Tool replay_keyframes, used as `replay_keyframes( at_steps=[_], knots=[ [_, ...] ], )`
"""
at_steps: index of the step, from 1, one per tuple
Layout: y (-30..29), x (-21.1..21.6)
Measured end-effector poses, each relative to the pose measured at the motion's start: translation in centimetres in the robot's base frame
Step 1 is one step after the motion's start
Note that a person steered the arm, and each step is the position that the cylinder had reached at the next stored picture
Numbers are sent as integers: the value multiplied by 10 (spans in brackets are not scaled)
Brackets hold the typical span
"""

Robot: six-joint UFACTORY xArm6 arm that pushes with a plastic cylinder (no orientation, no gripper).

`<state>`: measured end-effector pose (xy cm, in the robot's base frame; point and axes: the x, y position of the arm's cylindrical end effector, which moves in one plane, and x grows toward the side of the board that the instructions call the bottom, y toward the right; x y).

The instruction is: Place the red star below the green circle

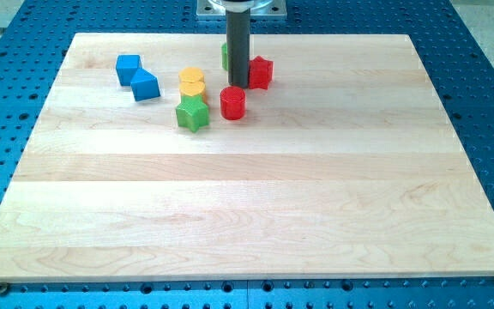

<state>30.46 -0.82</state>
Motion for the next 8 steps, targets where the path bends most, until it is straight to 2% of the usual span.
replay_keyframes(
  at_steps=[1, 2, 3, 4, 5, 6, 7, 8],
  knots=[
    [64, 25],
    [132, -1],
    [155, -28],
    [155, -35],
    [112, -38],
    [46, -13],
    [46, -47],
    [25, -55]
  ],
)
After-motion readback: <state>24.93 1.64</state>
